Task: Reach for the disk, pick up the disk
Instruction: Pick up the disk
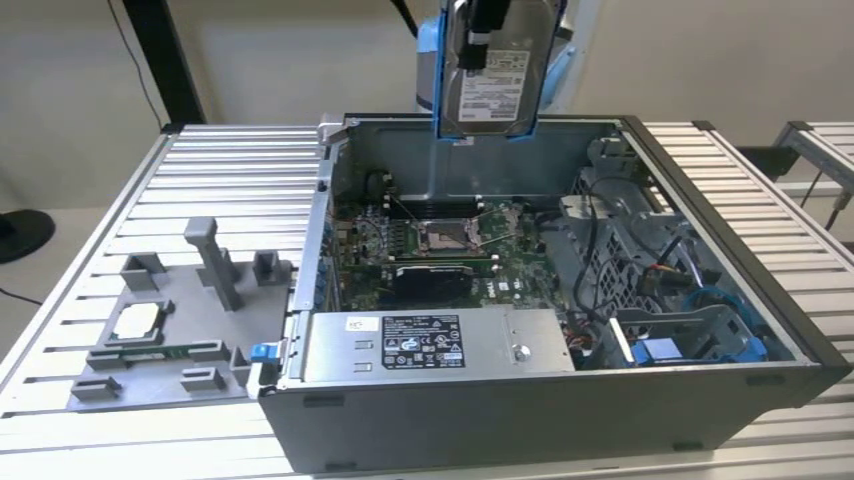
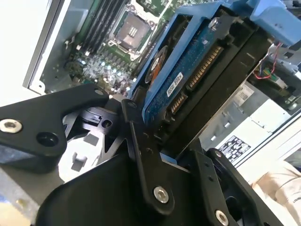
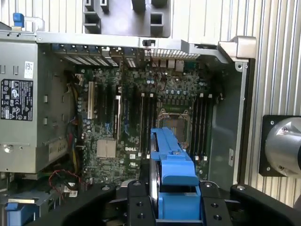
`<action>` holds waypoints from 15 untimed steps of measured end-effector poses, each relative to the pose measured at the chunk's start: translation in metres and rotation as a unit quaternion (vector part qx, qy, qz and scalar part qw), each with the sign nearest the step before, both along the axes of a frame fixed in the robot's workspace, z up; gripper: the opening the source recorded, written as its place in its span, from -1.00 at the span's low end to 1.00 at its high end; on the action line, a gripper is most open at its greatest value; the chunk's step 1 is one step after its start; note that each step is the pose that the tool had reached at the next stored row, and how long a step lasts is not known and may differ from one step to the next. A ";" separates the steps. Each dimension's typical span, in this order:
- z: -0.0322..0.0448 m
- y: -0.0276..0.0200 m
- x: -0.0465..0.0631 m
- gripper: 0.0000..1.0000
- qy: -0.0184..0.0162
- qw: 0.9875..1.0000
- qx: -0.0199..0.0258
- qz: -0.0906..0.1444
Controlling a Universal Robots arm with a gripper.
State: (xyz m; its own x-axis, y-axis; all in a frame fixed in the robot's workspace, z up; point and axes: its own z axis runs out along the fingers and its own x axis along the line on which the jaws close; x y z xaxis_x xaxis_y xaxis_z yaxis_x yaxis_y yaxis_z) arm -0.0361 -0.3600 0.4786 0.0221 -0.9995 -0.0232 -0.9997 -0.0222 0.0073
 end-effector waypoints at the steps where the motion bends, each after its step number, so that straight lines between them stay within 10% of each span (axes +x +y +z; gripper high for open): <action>1: 0.0000 0.0000 0.003 -1.00 0.000 1.000 0.000 0.000; 15: 0.0000 0.0000 0.058 -1.00 0.000 1.000 0.000 0.000</action>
State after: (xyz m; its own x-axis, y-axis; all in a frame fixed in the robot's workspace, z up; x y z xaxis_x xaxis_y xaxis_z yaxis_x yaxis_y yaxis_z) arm 0.0218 -0.3600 0.4786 0.0220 -0.9995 -0.0233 -0.9997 -0.0221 0.0073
